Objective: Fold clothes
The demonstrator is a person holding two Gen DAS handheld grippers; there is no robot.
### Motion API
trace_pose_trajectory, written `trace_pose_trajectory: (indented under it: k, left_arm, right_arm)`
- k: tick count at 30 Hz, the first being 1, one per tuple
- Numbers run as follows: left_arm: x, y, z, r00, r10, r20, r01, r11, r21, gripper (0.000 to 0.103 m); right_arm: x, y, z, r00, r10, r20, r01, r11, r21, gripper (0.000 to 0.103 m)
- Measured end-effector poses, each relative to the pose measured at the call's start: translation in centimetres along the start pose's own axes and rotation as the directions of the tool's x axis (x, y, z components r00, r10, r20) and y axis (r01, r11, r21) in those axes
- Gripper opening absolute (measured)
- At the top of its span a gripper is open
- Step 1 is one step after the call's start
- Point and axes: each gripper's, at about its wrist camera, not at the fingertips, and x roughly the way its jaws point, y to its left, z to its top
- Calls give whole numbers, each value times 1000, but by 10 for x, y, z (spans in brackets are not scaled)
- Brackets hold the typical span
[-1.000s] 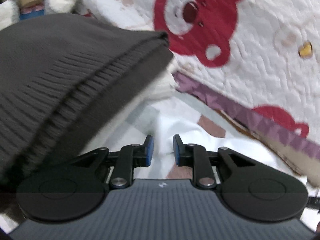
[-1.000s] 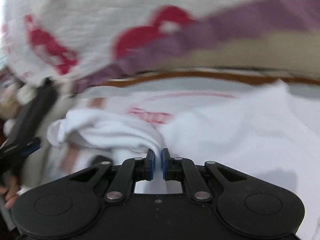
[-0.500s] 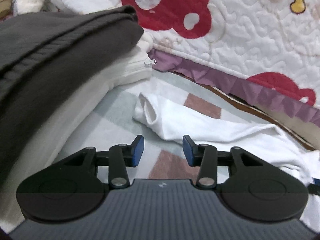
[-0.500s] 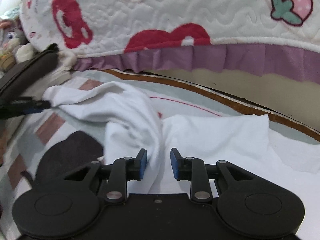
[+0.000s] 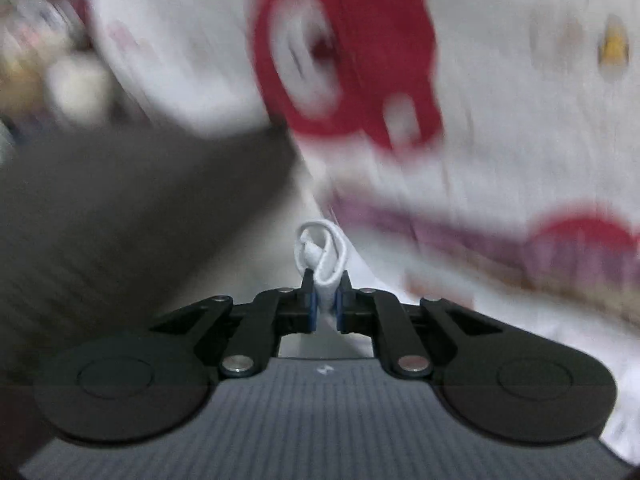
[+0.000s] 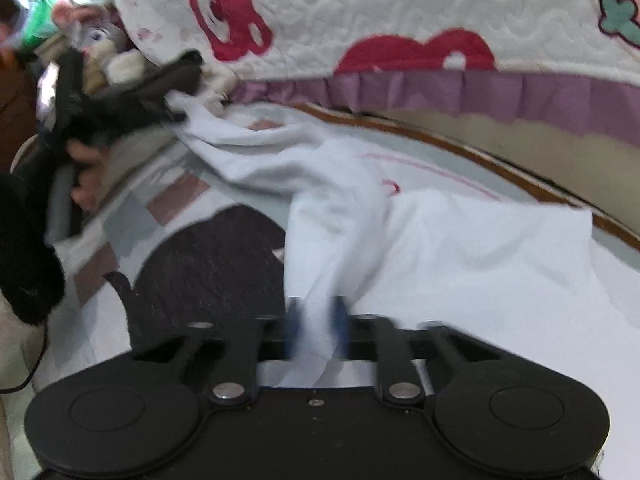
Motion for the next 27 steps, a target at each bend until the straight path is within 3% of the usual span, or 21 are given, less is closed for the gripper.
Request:
trace_pose_trajectory:
  k: [2,3,9,13,17,18,19,21,23,27]
  left_arm:
    - [-33,20,23,996,51,79,-49,998,-30,8]
    - [-40,32,28,995,62,75,-58,997,-54,8]
    - [-57,95,18,994,107,-27,-111,978,-176,8]
    - [-67,112,11,990,128,-62,-139,966,-218,8]
    - [-68,115,11,988,132,-76,-145,966,-213,8]
    - [-66,114,9,986,140,-87,-156,966,-209,8]
    - [-63,113,7,984,149,-99,-167,965,-204,8]
    - [-63,114,4,984,147,-97,-165,962,-216,8]
    - [-64,115,6,987,135,-89,-152,962,-228,8]
    - [-66,118,7,989,121,-87,-138,961,-239,8]
  right_arm:
    - [-9,0,1,997,67,45,-67,998,-3,9]
    - [-14,2,0,992,110,64,-109,994,-14,9]
    - [2,38,-8,968,246,-51,-251,959,-130,8]
    - [23,61,-13,960,232,-157,-257,952,-166,9]
    - [9,64,2,953,281,-113,-295,946,-135,15]
    - [2,60,9,953,293,-79,-301,947,-116,20]
    - [-5,56,17,951,305,-45,-308,946,-98,31]
    - [-11,48,36,964,267,14,-265,961,-78,37]
    - [-4,46,58,978,208,18,-204,972,-118,39]
    - [35,81,88,988,144,-61,-156,926,-343,39]
